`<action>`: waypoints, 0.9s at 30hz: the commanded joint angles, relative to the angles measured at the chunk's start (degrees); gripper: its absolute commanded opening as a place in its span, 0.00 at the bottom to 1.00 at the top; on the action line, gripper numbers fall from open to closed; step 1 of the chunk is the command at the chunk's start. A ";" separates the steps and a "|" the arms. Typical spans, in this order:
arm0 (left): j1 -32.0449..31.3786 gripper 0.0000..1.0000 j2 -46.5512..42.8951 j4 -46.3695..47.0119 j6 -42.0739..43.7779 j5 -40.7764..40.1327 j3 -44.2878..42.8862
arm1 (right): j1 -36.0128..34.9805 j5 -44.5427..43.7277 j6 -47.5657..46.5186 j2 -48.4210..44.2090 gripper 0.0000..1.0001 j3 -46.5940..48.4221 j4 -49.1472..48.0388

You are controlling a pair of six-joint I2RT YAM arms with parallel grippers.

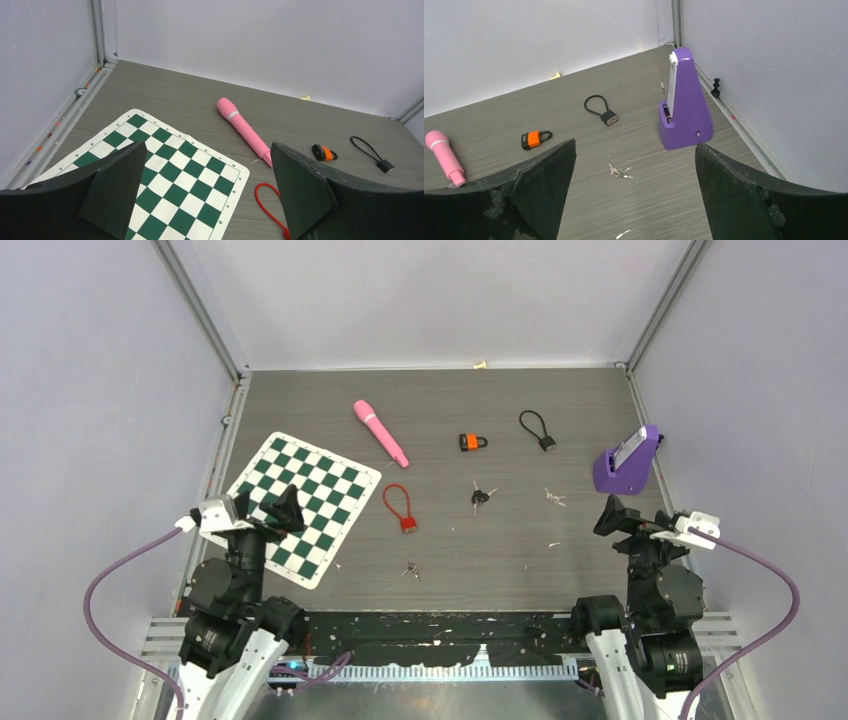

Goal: Unlock with the key

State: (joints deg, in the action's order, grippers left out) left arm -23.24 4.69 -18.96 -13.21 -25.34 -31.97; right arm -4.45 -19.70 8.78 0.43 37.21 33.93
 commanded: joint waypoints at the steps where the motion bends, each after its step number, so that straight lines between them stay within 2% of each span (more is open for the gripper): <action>1: -0.24 0.99 -0.86 0.63 -0.83 0.91 -0.97 | -0.27 3.02 0.20 2.89 0.95 1.06 -0.83; 10: -0.22 0.99 -2.09 -3.06 -3.98 1.80 -2.82 | -0.25 11.34 1.83 17.92 0.96 6.29 2.92; 14: -0.22 0.99 -1.55 -4.87 -4.72 2.88 -3.55 | -0.29 15.55 6.84 24.52 0.95 8.25 3.45; 17: -0.22 0.99 -0.86 -5.89 -5.42 5.04 -3.70 | -0.30 19.17 14.33 27.90 0.95 7.40 2.76; 21: -0.23 0.99 0.73 -8.07 -5.68 7.23 -4.77 | -0.24 30.15 17.91 28.51 0.95 1.03 -3.48; 24: -0.27 0.99 1.49 -9.26 -5.62 8.32 -5.29 | -0.27 41.12 18.41 29.06 0.95 -4.45 -12.49; 27: -0.22 0.99 2.03 -10.19 -5.51 9.24 -5.11 | -1.07 45.62 19.61 32.50 0.95 -6.84 -18.01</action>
State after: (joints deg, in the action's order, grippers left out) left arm -23.24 5.50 -27.62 -18.11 -18.68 -35.42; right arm -4.54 13.69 25.04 29.63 32.67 27.42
